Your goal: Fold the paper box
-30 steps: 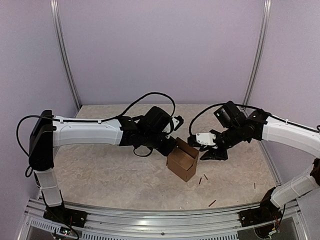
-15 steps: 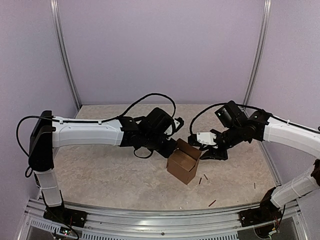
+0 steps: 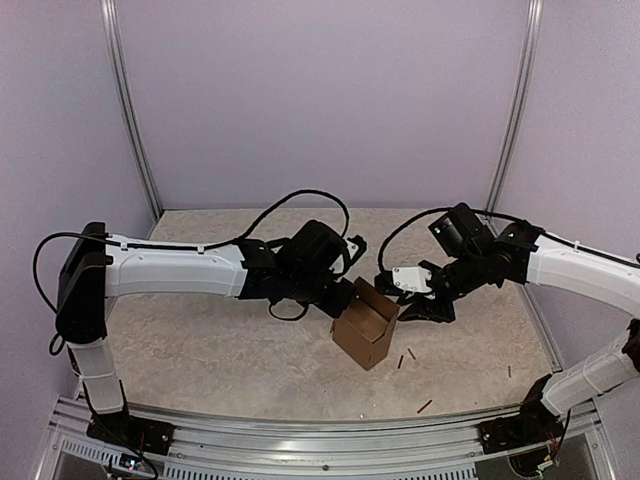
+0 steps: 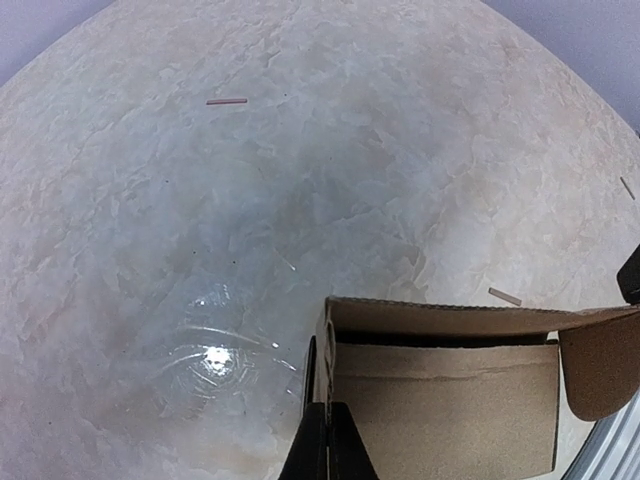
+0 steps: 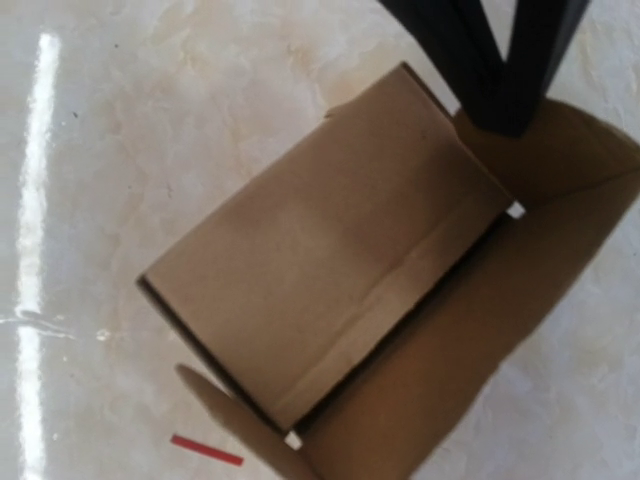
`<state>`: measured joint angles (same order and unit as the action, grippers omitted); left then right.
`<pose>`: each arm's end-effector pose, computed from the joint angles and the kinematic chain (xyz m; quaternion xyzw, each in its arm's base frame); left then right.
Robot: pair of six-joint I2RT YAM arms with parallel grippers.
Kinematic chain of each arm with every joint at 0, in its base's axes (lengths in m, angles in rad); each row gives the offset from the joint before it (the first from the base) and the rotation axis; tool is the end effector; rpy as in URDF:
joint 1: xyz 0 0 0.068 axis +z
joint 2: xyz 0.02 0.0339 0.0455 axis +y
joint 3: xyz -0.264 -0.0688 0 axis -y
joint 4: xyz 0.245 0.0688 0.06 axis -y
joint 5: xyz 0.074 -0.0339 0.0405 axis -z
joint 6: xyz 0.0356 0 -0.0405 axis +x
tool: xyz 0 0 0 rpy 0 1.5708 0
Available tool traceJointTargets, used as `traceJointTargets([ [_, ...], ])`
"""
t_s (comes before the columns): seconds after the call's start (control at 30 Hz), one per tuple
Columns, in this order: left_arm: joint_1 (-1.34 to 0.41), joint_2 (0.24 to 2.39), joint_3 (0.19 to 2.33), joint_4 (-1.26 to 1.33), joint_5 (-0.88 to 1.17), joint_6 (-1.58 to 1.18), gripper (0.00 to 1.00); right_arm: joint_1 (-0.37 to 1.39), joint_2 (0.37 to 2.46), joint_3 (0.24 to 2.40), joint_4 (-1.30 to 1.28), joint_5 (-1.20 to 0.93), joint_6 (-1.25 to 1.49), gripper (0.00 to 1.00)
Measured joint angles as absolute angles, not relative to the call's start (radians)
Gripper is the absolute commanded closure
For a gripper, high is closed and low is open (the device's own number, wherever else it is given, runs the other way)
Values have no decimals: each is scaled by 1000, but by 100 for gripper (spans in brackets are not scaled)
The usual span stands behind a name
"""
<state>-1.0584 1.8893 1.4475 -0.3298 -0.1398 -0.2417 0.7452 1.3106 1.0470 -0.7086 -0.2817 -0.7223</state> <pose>0.2142 -0.3707 0.2375 0.3400 0.8542 -0.1837 0.3479 0.1882 0.1871 0.2733 -0.6643 0.6749 0.1375 0.2904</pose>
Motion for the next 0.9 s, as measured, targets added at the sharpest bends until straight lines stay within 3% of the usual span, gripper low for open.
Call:
traceJointTargets([
  [0.9, -1067, 1815, 1305, -205, -167, -152, 100, 813, 1374, 1106, -739, -168, -730, 72],
])
